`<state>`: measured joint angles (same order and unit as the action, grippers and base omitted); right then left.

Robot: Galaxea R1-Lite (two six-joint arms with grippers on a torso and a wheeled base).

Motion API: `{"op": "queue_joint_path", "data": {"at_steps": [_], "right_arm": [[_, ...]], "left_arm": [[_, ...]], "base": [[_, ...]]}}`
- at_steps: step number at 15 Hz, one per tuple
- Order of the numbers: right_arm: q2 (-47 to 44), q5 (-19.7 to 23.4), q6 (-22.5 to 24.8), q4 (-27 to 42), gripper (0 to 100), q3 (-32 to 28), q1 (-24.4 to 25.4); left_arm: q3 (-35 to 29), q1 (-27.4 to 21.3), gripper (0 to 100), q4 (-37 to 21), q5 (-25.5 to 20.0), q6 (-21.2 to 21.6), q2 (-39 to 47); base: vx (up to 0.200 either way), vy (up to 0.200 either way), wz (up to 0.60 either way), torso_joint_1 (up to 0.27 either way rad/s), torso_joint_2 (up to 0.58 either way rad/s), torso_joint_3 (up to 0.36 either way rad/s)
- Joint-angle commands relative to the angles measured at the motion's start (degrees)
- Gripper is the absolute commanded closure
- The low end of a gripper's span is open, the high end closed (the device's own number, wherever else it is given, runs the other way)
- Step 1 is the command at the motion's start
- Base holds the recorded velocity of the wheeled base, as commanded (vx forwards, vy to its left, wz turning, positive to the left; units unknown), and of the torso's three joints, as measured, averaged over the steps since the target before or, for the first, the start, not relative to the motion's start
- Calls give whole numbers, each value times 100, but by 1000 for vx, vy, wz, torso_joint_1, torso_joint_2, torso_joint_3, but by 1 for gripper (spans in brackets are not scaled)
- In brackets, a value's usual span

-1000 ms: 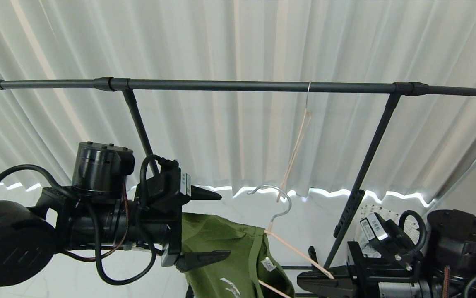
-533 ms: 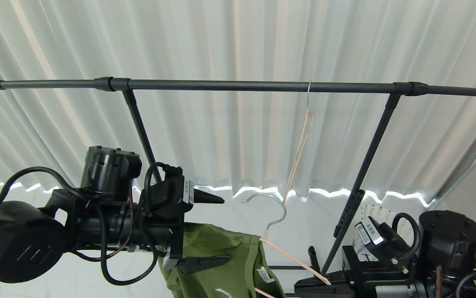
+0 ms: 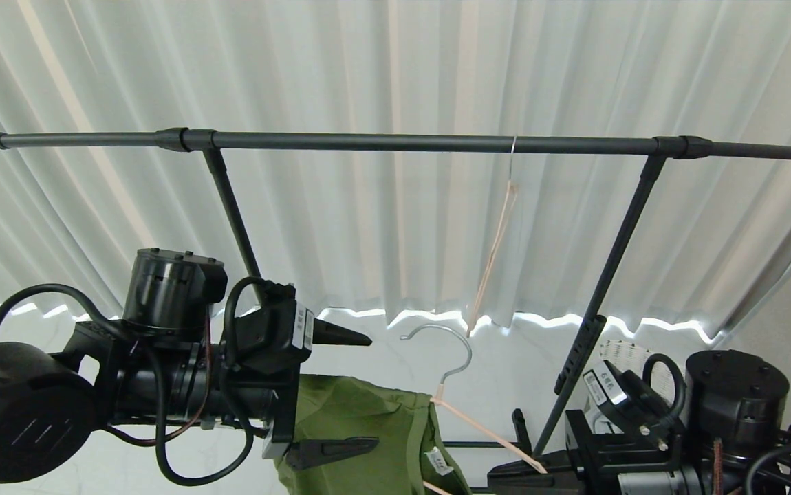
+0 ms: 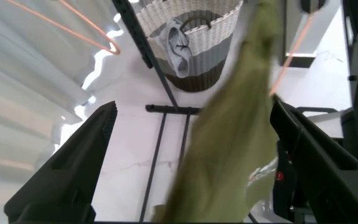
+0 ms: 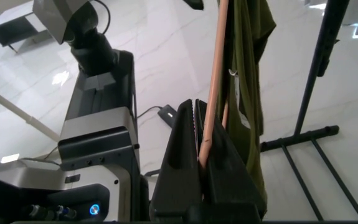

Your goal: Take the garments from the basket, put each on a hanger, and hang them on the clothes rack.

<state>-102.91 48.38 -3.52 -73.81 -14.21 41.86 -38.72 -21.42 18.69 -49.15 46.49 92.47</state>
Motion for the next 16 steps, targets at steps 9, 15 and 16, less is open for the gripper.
{"op": "queue_joint_path", "data": {"at_steps": [9,15,16], "right_arm": [[-89,31,10,-1,100,-99,-11],[-62,31,10,-1,100,-108,76],[-62,31,10,-1,100,-108,76]], "left_arm": [[-101,15,0,3,-7,193,281],[-92,15,0,3,-7,246,272],[-101,15,0,3,-7,255,272]], "base": [[0,0,0,0,0,0],[0,0,0,0,0,0],[0,0,0,0,0,0]]}}
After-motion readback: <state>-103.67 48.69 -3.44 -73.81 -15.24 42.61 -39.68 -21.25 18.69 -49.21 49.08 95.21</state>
